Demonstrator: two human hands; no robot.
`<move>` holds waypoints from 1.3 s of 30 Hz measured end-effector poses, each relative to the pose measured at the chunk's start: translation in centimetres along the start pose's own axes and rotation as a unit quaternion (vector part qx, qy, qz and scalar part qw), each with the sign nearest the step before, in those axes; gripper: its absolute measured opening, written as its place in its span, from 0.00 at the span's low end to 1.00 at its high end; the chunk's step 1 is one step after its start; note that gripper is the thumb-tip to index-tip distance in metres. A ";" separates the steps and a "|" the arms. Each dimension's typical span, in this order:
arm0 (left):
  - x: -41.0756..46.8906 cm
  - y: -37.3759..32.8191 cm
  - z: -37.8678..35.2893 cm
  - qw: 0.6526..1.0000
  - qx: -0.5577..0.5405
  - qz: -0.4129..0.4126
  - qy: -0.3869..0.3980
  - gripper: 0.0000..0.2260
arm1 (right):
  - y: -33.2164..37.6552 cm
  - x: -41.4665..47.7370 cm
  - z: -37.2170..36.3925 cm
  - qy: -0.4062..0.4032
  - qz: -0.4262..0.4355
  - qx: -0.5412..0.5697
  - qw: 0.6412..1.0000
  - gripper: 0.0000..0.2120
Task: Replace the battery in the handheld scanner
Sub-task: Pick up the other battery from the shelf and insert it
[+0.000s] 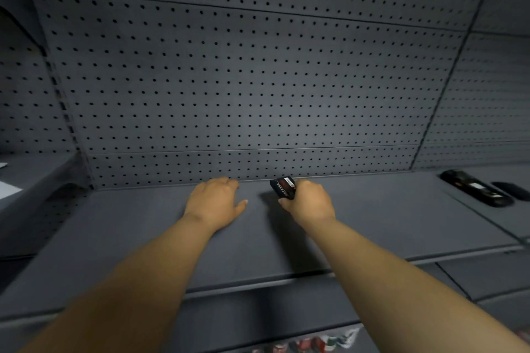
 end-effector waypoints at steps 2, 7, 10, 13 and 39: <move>0.2 -3.2 -0.4 1.000 -0.003 0.003 0.004 0.22 | -2.5 -0.1 1.8 -0.002 0.003 -0.001 1.000 0.19; 0.2 -11.0 -1.1 1.000 -0.009 0.006 0.010 0.22 | -9.0 -0.8 5.8 -0.007 0.014 -0.006 1.000 0.18; 0.1 -15.0 -1.6 1.000 -0.010 0.008 0.006 0.22 | -12.6 -1.3 7.6 -0.011 0.023 -0.007 1.000 0.18; 0.0 -18.1 -2.5 1.000 -0.010 0.010 0.007 0.22 | -15.6 -1.7 9.0 -0.013 0.024 -0.005 1.000 0.19; 7.4 -23.0 -2.0 1.000 0.019 -0.020 -0.005 0.22 | -22.5 3.8 12.5 -0.053 -0.017 0.024 0.998 0.19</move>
Point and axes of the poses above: each hand's wrist, its own x-axis towards the middle knuckle, its own z-axis out of the back of the hand, y = z × x, the point moved 8 cm from there along x, towards the middle knuckle, and after that the axes turned 10 degrees about y, right-handed, at the moved point
